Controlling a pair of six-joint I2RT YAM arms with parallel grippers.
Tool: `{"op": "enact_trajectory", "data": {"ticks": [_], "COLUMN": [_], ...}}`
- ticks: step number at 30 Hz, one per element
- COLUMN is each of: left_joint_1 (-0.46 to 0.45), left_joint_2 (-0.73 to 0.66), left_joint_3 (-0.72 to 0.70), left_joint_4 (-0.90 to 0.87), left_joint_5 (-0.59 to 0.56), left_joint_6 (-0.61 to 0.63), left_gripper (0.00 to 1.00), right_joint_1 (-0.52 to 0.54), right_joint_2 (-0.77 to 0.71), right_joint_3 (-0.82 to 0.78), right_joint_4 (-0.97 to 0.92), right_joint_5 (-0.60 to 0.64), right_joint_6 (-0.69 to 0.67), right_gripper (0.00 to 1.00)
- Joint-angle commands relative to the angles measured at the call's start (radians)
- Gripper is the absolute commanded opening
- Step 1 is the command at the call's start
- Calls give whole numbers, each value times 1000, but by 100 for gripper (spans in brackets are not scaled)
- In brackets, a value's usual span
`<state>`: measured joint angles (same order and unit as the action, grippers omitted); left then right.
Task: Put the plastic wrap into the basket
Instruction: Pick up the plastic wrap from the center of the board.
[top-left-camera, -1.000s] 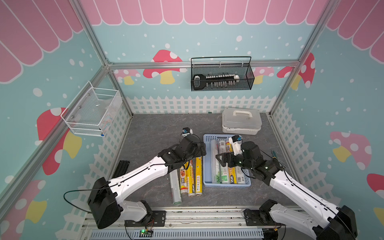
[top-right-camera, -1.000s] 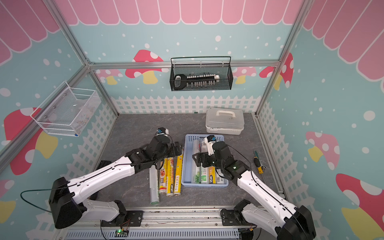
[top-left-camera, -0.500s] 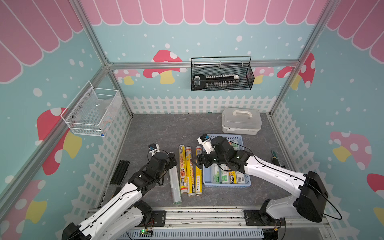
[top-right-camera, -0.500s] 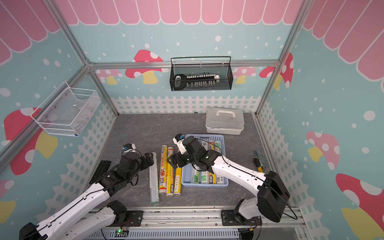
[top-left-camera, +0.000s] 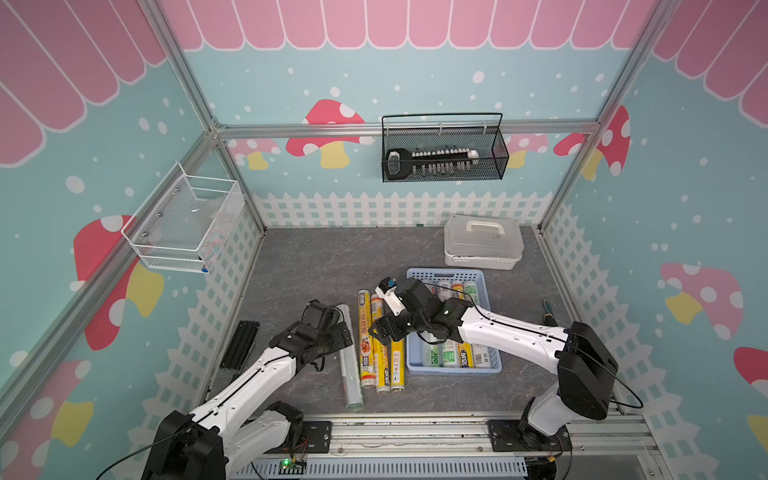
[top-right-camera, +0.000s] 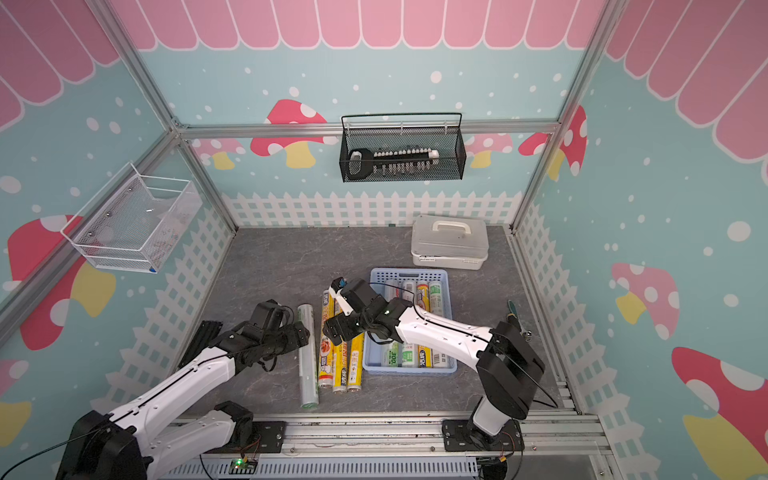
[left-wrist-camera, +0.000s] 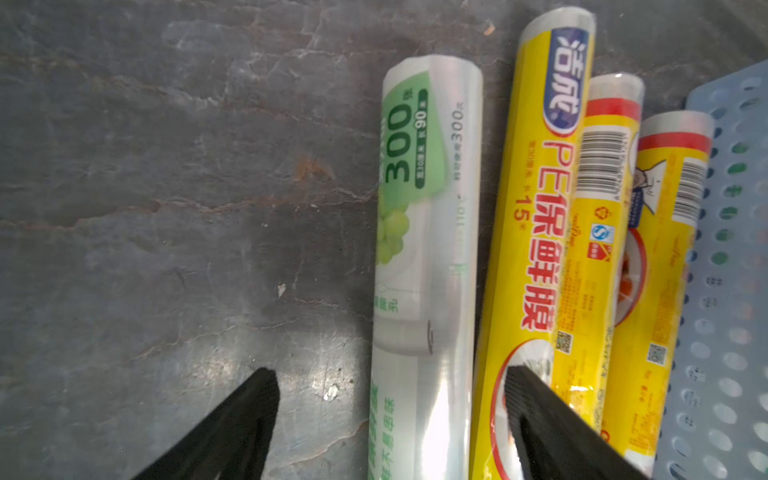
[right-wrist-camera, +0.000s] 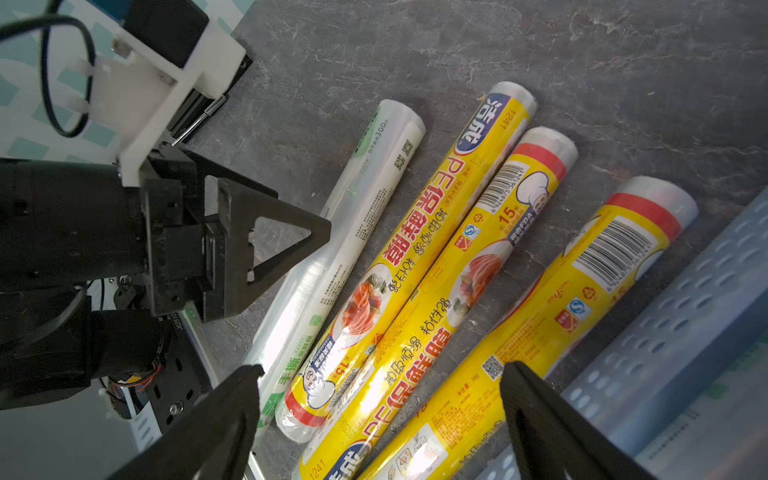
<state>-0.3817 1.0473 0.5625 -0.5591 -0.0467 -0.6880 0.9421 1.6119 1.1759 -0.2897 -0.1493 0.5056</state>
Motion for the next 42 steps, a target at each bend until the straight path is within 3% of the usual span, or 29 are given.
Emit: {"op": "enact_trajectory", "data": {"ticks": [1,6,17,23,33,42], "left_joint_1": [6,-10,-141,-177,-195,-184], "left_joint_2": [10,95,295,341,413,461], "left_joint_3": [40,90,196,201,188,145], "left_joint_4": [-41,-40,-146,-150,-128,-31], "left_joint_5": [-49,-4,-162,-175,-193,-122], "left_joint_6": [-5,13,12,-16,-39,-54], "left_gripper": [84,79,80,78,76,69], "right_joint_1": [9,9,9,9,6,8], "right_joint_2": [11,15,24,8,9,8], "right_joint_3": [24,20,10,-7,-7,-13], "right_joint_4": [-21,-19,-26,-31,-45,-51], "right_joint_5": [24,51,91,140,152,150], "right_joint_6": [4,11,35,42,50,53], "right_gripper": [93,93,94,94,95,95]}}
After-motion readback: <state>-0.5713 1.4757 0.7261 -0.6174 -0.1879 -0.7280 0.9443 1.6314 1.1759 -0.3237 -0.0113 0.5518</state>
